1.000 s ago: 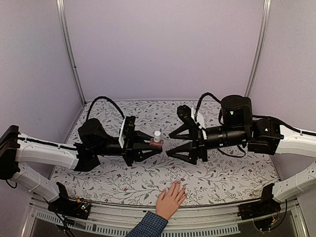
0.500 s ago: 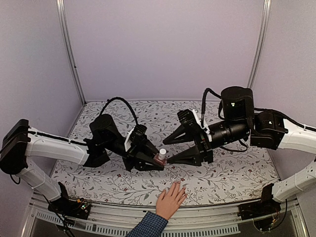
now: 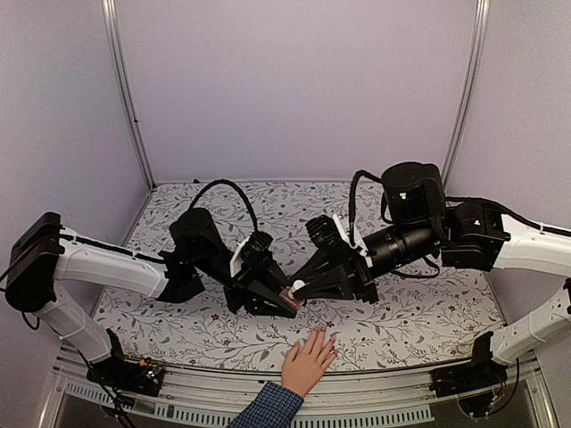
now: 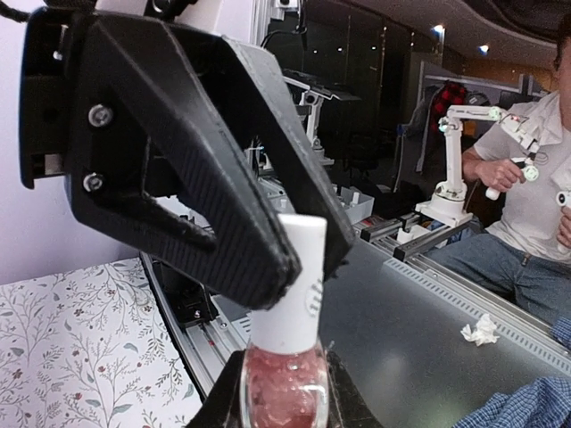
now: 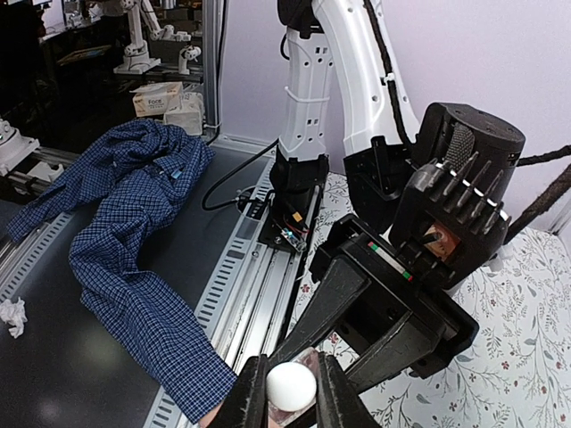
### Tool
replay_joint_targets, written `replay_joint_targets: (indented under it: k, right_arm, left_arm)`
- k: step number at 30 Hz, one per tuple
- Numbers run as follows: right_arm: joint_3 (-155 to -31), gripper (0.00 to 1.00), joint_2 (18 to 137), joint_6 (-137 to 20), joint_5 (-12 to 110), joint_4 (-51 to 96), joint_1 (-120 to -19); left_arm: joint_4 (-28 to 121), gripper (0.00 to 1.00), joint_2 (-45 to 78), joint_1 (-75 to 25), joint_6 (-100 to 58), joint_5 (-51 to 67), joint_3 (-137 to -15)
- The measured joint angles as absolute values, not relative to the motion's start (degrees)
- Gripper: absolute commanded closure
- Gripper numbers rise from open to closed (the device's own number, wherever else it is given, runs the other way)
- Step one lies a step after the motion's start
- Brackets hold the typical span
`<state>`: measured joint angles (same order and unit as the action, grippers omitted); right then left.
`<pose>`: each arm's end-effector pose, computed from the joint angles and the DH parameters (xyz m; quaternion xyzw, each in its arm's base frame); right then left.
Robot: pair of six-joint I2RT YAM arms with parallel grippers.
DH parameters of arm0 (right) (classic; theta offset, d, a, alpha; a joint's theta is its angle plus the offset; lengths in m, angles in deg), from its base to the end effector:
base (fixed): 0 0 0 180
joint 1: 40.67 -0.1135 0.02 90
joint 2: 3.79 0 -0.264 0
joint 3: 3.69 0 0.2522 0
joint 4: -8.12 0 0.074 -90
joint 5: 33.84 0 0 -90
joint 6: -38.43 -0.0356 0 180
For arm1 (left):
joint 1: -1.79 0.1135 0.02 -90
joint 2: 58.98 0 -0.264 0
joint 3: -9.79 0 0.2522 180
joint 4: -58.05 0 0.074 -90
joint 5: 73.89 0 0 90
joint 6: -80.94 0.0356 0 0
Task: Paint the nails
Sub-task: Screw the nail polish bottle.
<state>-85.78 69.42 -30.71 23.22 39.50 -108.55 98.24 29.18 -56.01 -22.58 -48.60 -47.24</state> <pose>0.0908 0.2749 0.3654 -0.6702 0.4598 0.4287 0.3945 0.1409 -0.2841 0.2610 0.5837 0.3544 -0.6569 0.3196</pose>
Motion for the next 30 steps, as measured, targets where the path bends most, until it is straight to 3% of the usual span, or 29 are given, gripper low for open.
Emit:
replay_joint_targets:
  k: [5,16,30]
  right_arm:
    - [-86.18,0.92,69.58,-30.33,23.3,39.57,-108.55]
    - [-86.75,1.0,69.84,-30.36,24.53,39.39,-108.53]
    - [-87.84,1.0,71.48,-35.8,33.01,37.56,-107.87]
  left_arm:
    - [98.72,1.0,29.16,-56.08,-22.6,-48.7,-47.24]
    - [96.64,1.0,26.78,-56.06,-20.96,-45.05,-46.38]
    - [95.05,1.0,20.57,-55.68,-16.68,-27.66,-40.83]
